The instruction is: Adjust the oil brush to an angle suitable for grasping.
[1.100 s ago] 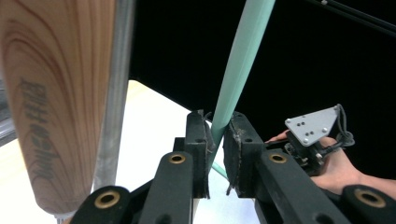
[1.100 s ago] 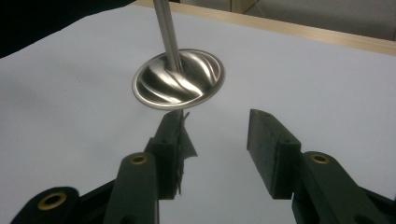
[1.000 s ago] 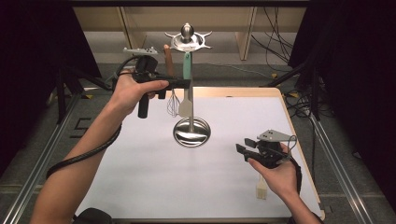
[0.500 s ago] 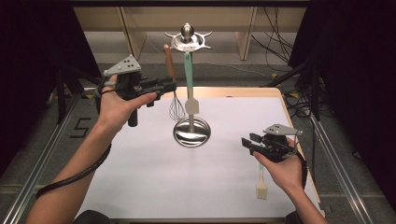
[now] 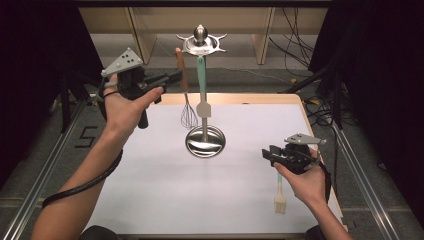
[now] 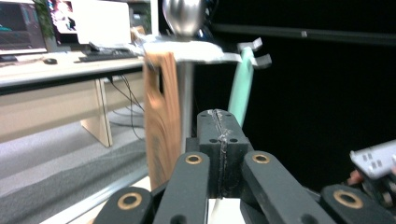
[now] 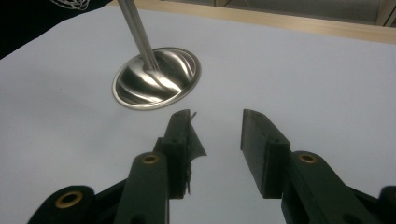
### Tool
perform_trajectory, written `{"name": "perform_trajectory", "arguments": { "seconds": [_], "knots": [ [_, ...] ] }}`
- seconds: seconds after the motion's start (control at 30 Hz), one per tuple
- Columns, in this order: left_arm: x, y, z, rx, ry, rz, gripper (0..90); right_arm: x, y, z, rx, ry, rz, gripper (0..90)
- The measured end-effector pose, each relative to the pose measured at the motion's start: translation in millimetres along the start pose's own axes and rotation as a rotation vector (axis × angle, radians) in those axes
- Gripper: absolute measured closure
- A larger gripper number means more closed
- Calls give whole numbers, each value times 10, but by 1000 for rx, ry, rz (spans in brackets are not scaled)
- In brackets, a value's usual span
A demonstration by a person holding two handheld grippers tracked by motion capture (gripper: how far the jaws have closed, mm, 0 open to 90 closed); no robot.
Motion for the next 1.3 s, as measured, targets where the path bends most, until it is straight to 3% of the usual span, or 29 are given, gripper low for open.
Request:
{"name": "perform_trajectory", "arguments": {
  "seconds": [0.07,0.17,0.27,0.3,0.4,0.43,0.5,0.57,0.6,0.67,0.83,0.87,0.9,0.93,1.13,1.2,1.23,1.3],
  "knots": [
    [-37,24,-82,-14,-35,-17,891,24,-18,17,-15,21,31,642],
    [-59,40,-112,-11,-48,-31,891,19,-29,21,-8,17,26,640],
    [-93,61,-153,-9,-67,-40,891,16,-61,18,22,-5,39,639],
    [-115,70,-179,-14,-79,-46,891,30,-27,29,-19,3,24,637],
    [-143,89,-200,-15,-86,-49,891,53,-52,41,-19,20,37,636],
    [-160,103,-210,-15,-87,-54,891,62,-38,45,-36,25,20,635],
    [-177,113,-226,-12,-93,-53,892,60,-95,30,3,2,45,636],
    [-187,118,-243,-21,-96,-56,892,65,-98,29,3,1,46,635],
    [-188,119,-247,-21,-97,-56,892,80,-73,45,-30,22,47,636],
    [-187,131,-258,-41,-97,-64,893,95,-58,51,-48,31,43,635],
    [-167,215,-270,-48,-93,-97,893,80,-111,45,-1,2,56,635],
    [-165,242,-270,-49,-91,-102,893,90,-78,60,-36,21,46,636],
    [-171,293,-267,-42,-81,-105,893,74,-125,47,6,1,62,636],
    [-171,293,-267,-42,-81,-105,893,74,-125,47,6,1,62,636],
    [-214,427,-288,-47,-62,-135,893,82,-79,54,-35,24,51,637],
    [-239,463,-289,-41,-52,-134,894,72,-75,46,-30,9,25,638],
    [-249,486,-294,-43,-48,-136,894,67,-118,38,4,-1,52,638],
    [-265,506,-301,-45,-39,-136,893,65,-120,39,3,0,53,638]
  ]
}}
Point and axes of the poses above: each handheld gripper's, and its own axes: x roughly backward along the jaws, z roughly out of its underside, y roughly to its left, the point moved 8 cm from there along -x, roughly forward along the jaws, and after that the axes turned 11 degrees about z, right-handed, at the moved point
